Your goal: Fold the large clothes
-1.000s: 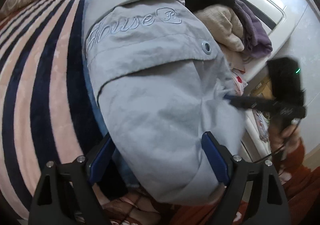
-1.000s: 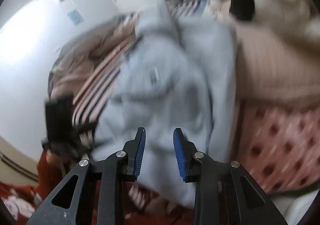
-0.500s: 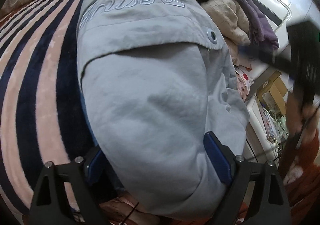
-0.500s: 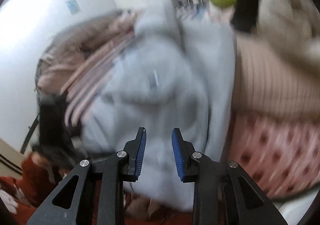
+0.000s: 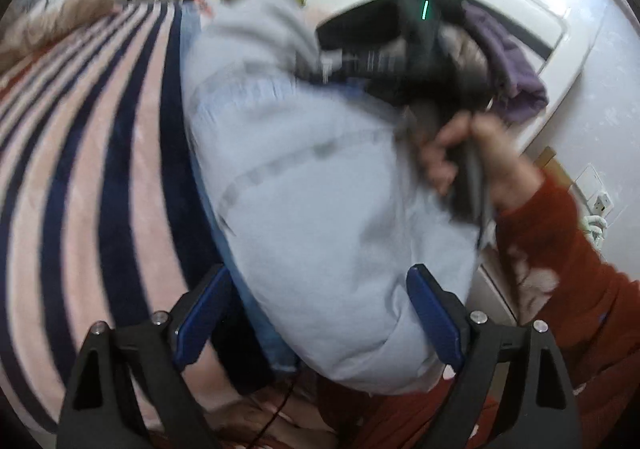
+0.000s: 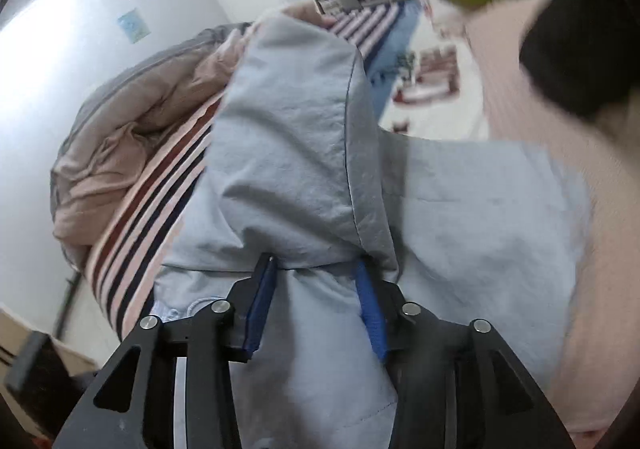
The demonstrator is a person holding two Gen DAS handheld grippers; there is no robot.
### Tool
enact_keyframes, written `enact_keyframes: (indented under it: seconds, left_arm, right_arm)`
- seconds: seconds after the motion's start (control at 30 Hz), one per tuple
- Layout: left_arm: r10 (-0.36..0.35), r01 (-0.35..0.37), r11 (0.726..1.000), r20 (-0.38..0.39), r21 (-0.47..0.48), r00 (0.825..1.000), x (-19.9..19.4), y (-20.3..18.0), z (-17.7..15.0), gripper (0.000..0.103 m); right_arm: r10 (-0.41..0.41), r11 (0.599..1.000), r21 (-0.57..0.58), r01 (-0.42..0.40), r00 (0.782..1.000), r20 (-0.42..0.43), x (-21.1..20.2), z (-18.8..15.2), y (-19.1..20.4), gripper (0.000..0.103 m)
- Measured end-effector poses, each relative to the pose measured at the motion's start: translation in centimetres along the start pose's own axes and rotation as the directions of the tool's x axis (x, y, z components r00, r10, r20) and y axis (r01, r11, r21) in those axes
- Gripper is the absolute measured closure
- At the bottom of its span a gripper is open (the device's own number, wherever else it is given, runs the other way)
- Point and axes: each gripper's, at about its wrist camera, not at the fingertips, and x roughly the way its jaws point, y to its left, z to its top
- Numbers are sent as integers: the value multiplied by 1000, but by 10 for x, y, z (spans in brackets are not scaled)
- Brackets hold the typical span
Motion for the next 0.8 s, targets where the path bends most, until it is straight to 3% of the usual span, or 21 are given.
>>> enact_keyframes:
  seconds: [0.1, 0.23, 0.33, 0.47, 0.53, 0.67, 0.8]
  left_arm:
    - [20, -22, 999, 59, 26, 998, -12, 4, 35, 15]
    - [10, -13, 999, 72, 36, 997, 7, 15, 96, 16]
    - [71, -71, 997, 47, -10, 996, 37, 37, 143, 34]
    - [159, -158, 980, -2, -121, 987, 76, 82, 176, 44]
    - [174, -174, 972, -15, -156, 985, 92, 95, 181, 42]
    - [227, -235, 959, -63, -157, 972, 121, 108, 175, 22]
    - [185, -204, 952, -102, -227, 977, 135, 127, 173, 16]
  right_arm:
    - [45, 998, 32, -46, 999, 20, -2, -10, -13, 67]
    - [35, 999, -1, -35, 999, 41, -4, -15, -11, 67]
    - [48, 999, -12, -47, 996, 69, -6, -20, -12, 67]
    - [81, 997, -6, -81, 992, 93, -10, -29, -19, 67]
    - [88, 996, -6, -88, 992, 93, -11, -31, -21, 67]
    - [65, 998, -16, -64, 996, 68, -13, -30, -21, 67]
    - [26, 997, -68, -22, 998, 49, -23, -16, -9, 65]
